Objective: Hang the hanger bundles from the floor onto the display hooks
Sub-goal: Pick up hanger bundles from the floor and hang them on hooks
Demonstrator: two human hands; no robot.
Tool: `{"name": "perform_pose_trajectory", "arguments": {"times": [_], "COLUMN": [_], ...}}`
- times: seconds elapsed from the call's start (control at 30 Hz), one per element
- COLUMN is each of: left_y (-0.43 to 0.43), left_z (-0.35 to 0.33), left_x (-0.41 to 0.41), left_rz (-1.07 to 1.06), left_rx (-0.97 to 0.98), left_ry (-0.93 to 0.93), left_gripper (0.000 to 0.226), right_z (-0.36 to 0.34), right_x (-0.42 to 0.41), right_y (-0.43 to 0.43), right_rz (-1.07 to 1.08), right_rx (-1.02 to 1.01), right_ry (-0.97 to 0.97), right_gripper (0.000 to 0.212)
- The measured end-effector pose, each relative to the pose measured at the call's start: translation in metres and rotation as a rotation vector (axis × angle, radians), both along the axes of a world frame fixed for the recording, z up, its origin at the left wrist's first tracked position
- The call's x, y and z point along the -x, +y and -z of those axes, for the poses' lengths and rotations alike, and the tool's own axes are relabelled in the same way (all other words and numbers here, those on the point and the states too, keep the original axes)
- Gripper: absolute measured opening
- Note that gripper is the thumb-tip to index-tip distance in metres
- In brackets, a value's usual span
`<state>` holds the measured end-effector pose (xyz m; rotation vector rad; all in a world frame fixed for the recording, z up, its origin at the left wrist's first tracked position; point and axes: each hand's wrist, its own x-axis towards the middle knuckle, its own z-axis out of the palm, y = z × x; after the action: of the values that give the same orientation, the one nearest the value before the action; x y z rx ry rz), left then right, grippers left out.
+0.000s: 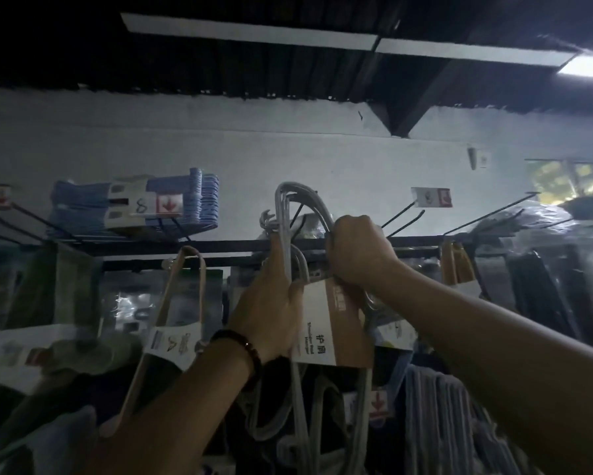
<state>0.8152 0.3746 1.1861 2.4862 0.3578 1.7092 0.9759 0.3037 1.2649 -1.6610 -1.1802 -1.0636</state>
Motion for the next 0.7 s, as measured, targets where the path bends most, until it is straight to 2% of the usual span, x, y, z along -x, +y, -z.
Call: {"name": "perform_pose_trajectory", "arguments": {"times": [0.07,0.23,0.43,0.57,0.7], "left_y": [0.007,0.018,0.036,0.055,0.071], "left_z": [-0.005,-0.019,-0.025,-0.021,-0.011], "left_x": [-0.009,-0.017,-0.009,-0.013,-0.029], "left_rz": [0.032,-0.009,-0.008,-0.032,0.073], "left_rx": [0.019,-0.016,-0.065,-0.12,-0.122], "left_ry": [0.024,0.041,-0.006,-0.092,-0.144], "left_gripper": [0.072,0.073,0.063,0.062,0.069], "right_z": [-0.005,-0.01,-0.006,-0.002,0.009], "right_x": [-0.013,-0.029,-0.015,-0.008,-0.011], "right_y": [0.011,0.025,0.026,0.034,0.043], "right_rz": [-0.059,-0.146,-0.157,-0.118,-0.153], "right_rx": [-0.006,0.001,0.121,0.074,-0.015], "right_ry": [0.045,0.073,0.053,0.002,0.069], "right_gripper": [0.04,0.037,0.032,0.016,0.018]}}
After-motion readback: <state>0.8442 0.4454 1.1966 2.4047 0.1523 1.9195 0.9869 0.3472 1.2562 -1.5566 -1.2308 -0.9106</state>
